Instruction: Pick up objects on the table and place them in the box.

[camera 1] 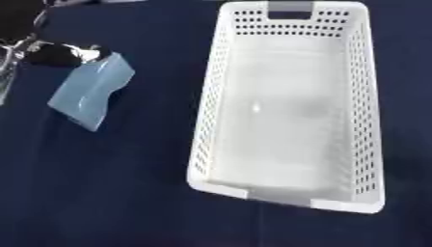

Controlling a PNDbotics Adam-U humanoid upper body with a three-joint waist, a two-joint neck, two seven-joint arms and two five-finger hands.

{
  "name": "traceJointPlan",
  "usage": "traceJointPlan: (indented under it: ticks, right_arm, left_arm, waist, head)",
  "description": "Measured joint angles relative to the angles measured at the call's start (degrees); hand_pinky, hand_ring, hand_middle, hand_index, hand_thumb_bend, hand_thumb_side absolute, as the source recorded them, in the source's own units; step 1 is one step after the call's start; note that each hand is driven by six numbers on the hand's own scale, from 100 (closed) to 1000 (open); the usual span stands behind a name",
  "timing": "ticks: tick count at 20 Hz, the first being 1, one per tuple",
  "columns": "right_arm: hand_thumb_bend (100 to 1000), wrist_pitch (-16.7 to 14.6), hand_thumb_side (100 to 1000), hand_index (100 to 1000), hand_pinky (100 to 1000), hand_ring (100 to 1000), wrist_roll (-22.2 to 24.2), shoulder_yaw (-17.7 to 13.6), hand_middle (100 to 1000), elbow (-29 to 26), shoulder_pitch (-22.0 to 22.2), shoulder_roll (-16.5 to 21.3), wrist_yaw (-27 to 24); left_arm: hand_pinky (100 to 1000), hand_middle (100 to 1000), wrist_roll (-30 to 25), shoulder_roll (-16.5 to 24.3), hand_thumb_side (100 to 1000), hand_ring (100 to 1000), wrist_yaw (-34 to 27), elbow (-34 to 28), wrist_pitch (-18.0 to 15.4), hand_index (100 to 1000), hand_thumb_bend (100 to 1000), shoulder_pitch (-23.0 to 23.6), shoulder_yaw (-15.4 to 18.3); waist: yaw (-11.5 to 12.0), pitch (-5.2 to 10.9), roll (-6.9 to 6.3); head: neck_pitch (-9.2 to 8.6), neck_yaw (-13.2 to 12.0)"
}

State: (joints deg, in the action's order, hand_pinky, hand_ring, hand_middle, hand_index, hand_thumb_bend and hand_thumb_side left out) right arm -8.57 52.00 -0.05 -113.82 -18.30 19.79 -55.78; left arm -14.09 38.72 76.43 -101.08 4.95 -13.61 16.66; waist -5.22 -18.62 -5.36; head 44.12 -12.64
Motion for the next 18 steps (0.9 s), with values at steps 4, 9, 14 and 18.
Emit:
traceJointPlan:
  ticks: [4,9,14,18]
  right_arm:
    - [100,0.0,766,1000,829,743,0.0,0.0,834,0.0,0.5,0.0,0.8]
    - [100,-0.1,769,1000,828,743,0.0,0.0,834,0.0,0.7,0.0,1.3]
    - [100,-0.2,772,1000,828,743,-0.1,0.0,834,0.0,0.7,0.0,1.3]
    - [100,-0.2,773,1000,829,743,-0.1,0.0,835,0.0,0.7,0.0,1.4]
  left_arm:
    - [129,599,-1.9,-5.9,947,474,1.1,0.8,1.4,786,301,-0.5,2.4]
    - [128,586,-4.5,-11.8,1000,465,0.6,1.5,2.7,789,242,-1.7,4.4]
    - [131,580,-7.8,-15.8,1000,460,0.6,2.9,2.6,786,220,-4.0,5.7]
    - [142,579,-9.4,-17.2,1000,463,0.9,4.0,2.3,782,222,-4.5,6.2]
  waist:
    - [0.8,0.0,0.44]
    - [1.0,-0.01,0.47]
    - [1.1,-0.01,0.41]
    - [1.1,-0.01,0.29]
  head:
    - [0.0,-0.1]
    - [0.0,-0.1]
    - [0.0,0.0]
    - [0.0,0.0]
